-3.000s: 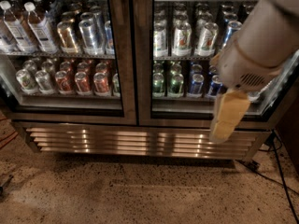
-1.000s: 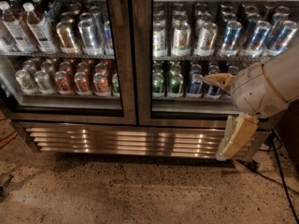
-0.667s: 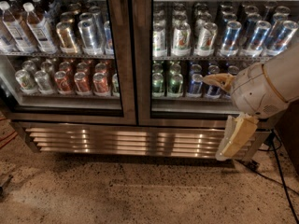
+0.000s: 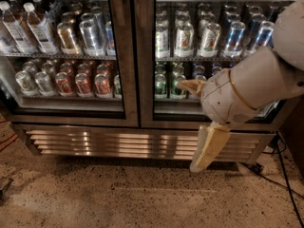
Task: Open left fridge door
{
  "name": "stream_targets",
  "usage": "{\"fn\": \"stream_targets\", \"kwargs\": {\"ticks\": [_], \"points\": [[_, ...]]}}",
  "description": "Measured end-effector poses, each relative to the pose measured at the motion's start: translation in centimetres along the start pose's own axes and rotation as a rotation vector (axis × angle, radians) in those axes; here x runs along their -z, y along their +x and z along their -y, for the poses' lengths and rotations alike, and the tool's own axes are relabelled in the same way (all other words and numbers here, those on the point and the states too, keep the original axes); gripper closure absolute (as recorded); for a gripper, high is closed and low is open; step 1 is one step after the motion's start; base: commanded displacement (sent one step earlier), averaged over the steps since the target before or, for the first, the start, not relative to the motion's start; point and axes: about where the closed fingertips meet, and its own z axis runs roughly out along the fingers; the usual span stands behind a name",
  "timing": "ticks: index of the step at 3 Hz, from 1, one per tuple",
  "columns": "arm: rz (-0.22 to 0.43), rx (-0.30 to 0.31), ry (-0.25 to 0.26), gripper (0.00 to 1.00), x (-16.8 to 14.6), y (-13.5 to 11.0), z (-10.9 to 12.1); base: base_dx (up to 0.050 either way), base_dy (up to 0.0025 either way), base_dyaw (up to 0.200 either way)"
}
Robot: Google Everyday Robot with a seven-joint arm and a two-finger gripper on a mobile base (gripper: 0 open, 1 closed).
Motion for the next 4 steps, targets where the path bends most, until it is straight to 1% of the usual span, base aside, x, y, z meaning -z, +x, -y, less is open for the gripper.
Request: {"fn": "stream_targets", "kwargs": {"ticks": [1, 2, 3, 4], "points": [[0.0, 0.001, 0.0, 0.0, 0.0, -0.1, 0.0, 0.0, 0.0, 0.0], [0.05, 0.003, -0.009, 0.0, 0.3, 0.0, -0.1, 0.0, 0.0, 0.0], [0.229, 0.004, -0.038, 0.0, 0.6, 1.2, -0.2, 0.0, 0.0, 0.0], [0.463, 0.036, -0.066, 0.0, 0.8, 1.8, -0.2, 0.0, 0.0, 0.0]]}}
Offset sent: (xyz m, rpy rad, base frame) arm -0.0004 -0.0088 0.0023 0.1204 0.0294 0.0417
